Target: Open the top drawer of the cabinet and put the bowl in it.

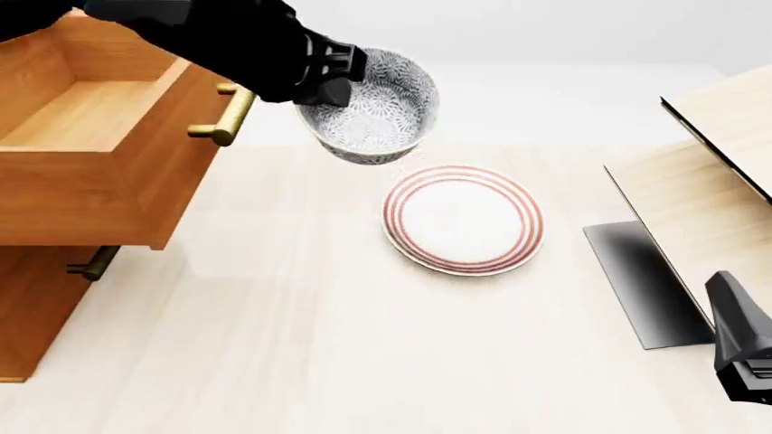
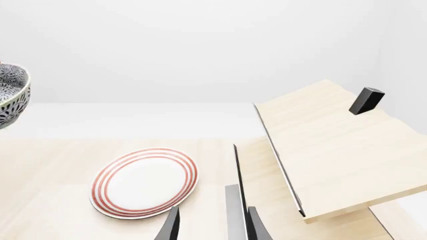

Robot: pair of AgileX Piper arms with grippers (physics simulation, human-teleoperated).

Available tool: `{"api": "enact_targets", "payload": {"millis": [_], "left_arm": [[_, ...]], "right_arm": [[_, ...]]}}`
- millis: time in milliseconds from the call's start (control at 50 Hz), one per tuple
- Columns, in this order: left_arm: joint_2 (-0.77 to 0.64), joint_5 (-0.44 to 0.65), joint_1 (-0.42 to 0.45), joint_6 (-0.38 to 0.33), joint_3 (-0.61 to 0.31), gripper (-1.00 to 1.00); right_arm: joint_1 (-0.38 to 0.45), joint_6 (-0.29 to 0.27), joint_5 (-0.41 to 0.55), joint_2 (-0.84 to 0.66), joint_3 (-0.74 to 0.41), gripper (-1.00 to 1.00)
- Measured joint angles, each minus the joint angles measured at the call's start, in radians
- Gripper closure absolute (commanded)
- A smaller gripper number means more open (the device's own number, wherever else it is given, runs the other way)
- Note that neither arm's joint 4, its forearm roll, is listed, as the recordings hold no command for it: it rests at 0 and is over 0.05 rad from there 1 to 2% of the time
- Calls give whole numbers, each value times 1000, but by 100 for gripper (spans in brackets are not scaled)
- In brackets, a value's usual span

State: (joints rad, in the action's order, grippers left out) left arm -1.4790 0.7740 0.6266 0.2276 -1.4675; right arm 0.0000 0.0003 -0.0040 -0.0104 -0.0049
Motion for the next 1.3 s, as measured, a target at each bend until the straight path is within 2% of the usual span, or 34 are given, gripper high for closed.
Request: {"api": "enact_targets", "payload": {"millis": [300,680,1060,1300], "left_arm": [[-42,108,-63,-3,-166,100],[-56,214,-174,2,-314,100],[-33,228,-293,35,-318,100],[8,218,-371,69,-277,100]], "right_arm": [[0,0,0,0,0,-100],[0,0,0,0,0,-100],[0,0,0,0,0,-100],[0,0,0,0,0,-100]]}}
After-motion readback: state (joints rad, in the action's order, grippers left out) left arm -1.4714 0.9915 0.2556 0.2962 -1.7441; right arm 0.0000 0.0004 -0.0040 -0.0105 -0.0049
